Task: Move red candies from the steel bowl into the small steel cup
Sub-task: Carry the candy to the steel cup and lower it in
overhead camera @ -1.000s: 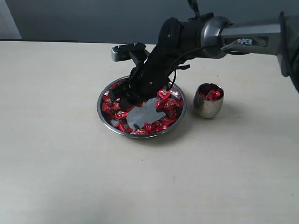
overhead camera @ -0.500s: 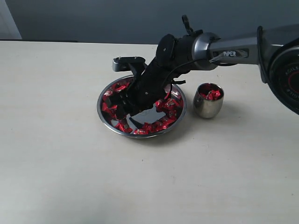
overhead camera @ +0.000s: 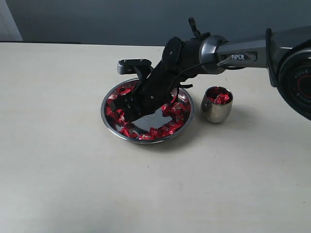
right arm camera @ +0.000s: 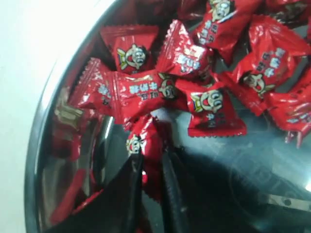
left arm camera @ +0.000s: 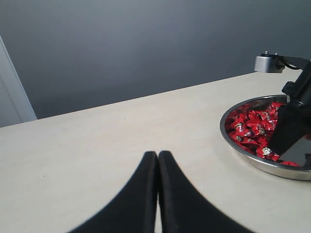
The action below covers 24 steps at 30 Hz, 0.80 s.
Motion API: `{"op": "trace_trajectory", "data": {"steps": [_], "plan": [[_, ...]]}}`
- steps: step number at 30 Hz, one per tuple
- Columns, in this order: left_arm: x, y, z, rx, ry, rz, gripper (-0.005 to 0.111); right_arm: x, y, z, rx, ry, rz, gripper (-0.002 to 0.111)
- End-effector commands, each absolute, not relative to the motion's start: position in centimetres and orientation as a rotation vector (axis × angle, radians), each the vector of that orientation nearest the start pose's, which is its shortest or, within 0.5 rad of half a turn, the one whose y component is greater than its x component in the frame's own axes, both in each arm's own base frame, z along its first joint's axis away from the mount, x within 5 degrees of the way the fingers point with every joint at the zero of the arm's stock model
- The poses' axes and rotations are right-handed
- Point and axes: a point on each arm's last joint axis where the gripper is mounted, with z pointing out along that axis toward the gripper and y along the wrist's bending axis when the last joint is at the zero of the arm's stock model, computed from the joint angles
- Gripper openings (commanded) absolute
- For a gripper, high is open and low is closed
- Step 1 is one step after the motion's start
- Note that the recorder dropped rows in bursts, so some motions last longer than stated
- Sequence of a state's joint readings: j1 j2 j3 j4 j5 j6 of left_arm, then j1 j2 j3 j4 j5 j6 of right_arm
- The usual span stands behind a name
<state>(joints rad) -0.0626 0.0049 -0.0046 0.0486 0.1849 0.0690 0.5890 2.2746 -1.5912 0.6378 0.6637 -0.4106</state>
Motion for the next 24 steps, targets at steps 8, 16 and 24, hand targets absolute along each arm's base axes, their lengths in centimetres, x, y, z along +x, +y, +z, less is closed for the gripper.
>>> {"op": "trace_trajectory", "data": {"steps": [8,16,24], "plan": [[5.6,-0.3,19.7,0.14,1.658,0.046,0.002,36.8,28.1,14.0,-0.882,2.621,0.612,-0.001],[5.6,-0.3,19.7,0.14,1.658,0.046,0.002,36.7,24.2,21.3,-0.937,2.573,0.452,-0.001],[5.6,-0.3,19.7,0.14,1.658,0.046,0.002,38.8,14.7,24.0,-0.68,2.758,0.316,-0.001]]}}
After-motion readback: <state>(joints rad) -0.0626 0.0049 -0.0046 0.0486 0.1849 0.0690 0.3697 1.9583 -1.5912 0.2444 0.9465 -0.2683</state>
